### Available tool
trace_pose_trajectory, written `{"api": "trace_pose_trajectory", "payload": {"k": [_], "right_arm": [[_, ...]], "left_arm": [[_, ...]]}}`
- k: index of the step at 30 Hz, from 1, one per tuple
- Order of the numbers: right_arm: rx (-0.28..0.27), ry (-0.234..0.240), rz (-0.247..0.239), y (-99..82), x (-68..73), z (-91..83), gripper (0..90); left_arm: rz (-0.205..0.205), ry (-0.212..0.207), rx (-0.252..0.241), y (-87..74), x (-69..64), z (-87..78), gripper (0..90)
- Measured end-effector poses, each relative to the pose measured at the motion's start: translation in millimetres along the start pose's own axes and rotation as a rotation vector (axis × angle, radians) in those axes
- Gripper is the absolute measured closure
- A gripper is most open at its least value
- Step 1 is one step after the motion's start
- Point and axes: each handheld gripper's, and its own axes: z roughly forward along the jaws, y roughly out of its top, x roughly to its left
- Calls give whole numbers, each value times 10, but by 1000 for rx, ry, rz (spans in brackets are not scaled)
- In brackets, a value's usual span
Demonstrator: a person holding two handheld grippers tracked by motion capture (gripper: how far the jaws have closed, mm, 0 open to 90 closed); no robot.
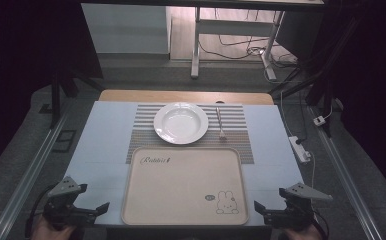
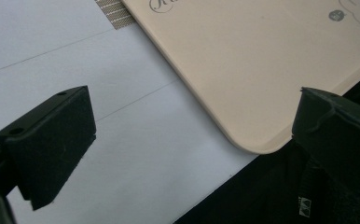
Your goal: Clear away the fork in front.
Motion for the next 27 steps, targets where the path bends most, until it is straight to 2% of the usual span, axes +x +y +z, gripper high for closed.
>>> {"api": "trace_pose_trajectory", "payload": {"k": [6, 10, 27], "right_arm": [[15, 13, -10, 2, 7, 14, 0], [20, 36, 4, 3, -9, 17, 0], [32, 50, -13, 17, 2, 41, 16]], "left_arm": [[-1, -21, -3, 1, 9, -2, 9], [-2, -43, -4, -1, 27, -4, 15], [2, -60, -1, -6, 30, -4, 17]]}}
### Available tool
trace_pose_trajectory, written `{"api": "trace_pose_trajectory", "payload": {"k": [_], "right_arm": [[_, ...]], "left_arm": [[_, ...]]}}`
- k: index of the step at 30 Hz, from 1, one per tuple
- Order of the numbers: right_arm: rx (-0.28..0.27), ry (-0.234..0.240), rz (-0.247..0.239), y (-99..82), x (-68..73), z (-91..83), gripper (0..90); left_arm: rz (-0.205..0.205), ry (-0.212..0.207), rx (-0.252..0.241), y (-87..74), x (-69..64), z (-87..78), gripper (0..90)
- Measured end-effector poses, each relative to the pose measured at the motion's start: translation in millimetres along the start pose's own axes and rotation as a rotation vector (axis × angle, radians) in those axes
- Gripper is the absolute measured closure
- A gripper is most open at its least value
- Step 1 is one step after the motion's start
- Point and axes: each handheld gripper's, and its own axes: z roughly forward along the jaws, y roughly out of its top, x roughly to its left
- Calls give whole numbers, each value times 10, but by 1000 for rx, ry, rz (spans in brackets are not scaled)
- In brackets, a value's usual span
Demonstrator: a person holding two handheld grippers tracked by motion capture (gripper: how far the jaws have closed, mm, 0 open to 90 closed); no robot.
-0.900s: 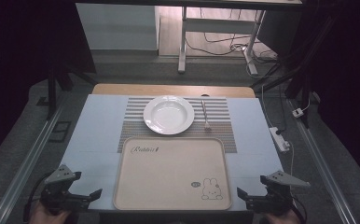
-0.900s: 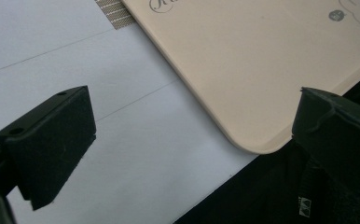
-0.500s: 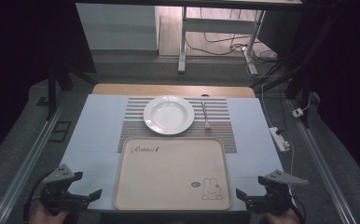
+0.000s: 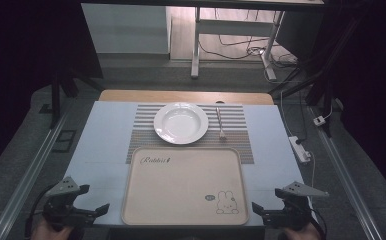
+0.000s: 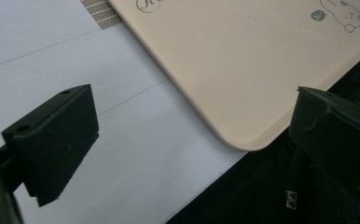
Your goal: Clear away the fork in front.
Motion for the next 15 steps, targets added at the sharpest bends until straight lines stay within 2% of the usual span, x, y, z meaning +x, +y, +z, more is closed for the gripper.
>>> {"api": "trace_pose_trajectory", "payload": {"k": [7, 12, 15], "right_arm": [[18, -3, -9, 9, 13, 12, 3], [12, -3, -48, 21, 42, 25, 0], [14, -4, -53, 28, 43, 31, 0]], "left_arm": [[-3, 0, 3, 4, 3, 5, 17], [-6, -2, 4, 5, 7, 5, 17], [-8, -4, 4, 4, 11, 4, 17]]}}
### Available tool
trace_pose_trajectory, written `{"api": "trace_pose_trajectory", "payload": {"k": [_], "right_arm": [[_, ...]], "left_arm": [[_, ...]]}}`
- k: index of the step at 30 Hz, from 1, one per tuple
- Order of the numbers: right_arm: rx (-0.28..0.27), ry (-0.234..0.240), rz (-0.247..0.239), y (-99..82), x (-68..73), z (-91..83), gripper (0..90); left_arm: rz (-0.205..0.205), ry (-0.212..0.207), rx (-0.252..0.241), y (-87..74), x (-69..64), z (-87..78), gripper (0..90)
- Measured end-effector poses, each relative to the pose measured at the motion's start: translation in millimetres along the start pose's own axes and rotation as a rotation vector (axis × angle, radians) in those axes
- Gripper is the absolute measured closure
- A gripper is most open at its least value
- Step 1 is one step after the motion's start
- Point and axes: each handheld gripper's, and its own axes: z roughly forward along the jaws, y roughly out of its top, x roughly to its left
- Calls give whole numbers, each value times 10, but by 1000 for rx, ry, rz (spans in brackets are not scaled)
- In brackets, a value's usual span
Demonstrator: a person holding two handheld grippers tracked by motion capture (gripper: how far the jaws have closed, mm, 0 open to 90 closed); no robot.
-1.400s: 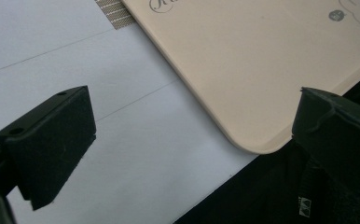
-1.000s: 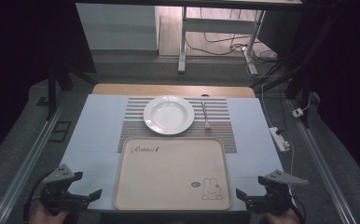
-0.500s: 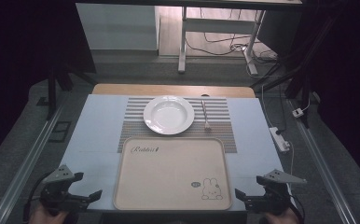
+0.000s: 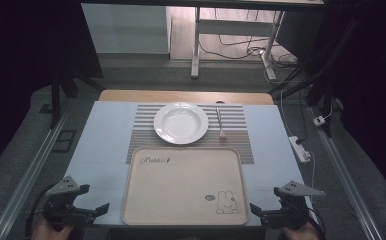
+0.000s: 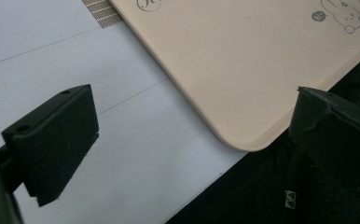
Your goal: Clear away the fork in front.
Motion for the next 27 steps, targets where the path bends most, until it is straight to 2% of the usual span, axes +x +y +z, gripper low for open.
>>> {"api": "trace_pose_trajectory", "payload": {"k": [10, 13, 18, 23, 27], "right_arm": [[-8, 1, -41, 38, 18, 69, 0], [12, -5, -50, 51, 22, 102, 0], [1, -17, -66, 68, 32, 133, 0], [-5, -2, -66, 91, 38, 180, 0], [20, 10, -63, 114, 34, 234, 0]], "left_arm": [[1, 3, 5, 2, -4, 7, 19], [2, 3, 7, 3, -5, 9, 19], [1, 2, 9, 4, -4, 12, 19], [3, 5, 9, 4, -7, 14, 20], [3, 5, 9, 4, -6, 14, 20]]}}
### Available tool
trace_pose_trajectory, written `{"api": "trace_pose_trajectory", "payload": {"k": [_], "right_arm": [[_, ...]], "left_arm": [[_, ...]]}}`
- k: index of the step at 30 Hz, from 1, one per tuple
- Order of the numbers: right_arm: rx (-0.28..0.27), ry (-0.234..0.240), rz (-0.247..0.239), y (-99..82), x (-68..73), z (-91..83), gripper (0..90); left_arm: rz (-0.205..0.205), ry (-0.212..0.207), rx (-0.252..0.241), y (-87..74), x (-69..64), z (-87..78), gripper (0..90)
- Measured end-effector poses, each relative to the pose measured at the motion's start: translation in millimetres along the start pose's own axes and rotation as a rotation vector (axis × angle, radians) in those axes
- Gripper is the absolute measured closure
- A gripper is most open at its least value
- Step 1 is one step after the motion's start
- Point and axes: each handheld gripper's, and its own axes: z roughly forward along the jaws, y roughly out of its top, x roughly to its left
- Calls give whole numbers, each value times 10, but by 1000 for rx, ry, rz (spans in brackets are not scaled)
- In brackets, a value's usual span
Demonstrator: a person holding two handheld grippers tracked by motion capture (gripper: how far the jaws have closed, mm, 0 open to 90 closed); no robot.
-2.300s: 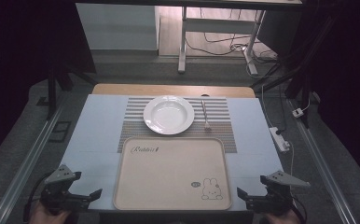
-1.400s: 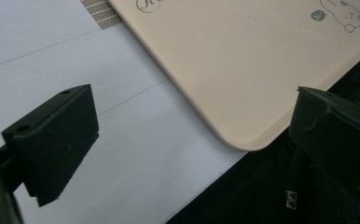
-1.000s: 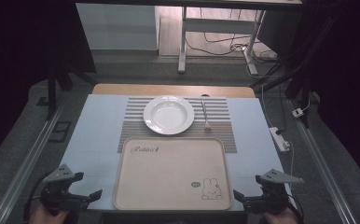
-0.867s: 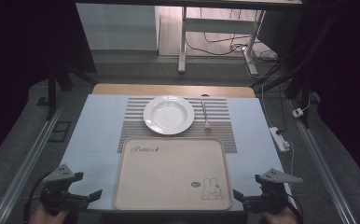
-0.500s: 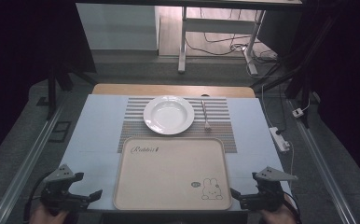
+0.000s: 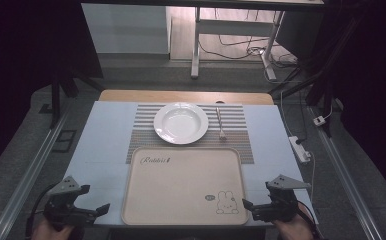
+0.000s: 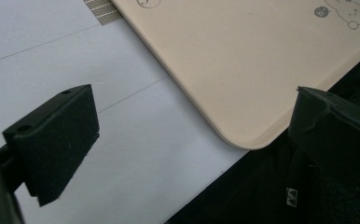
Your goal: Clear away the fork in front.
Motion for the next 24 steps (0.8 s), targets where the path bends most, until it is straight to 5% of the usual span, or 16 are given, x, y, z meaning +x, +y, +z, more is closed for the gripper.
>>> {"api": "trace_pose_trajectory", "payload": {"k": [17, 24], "right_arm": [[52, -34, -71, 185, -33, 276, 0], [78, -33, -65, 250, -87, 438, 0]], "left_arm": [[3, 1, 7, 4, -1, 3, 20], [4, 1, 9, 5, -1, 6, 20]]}}
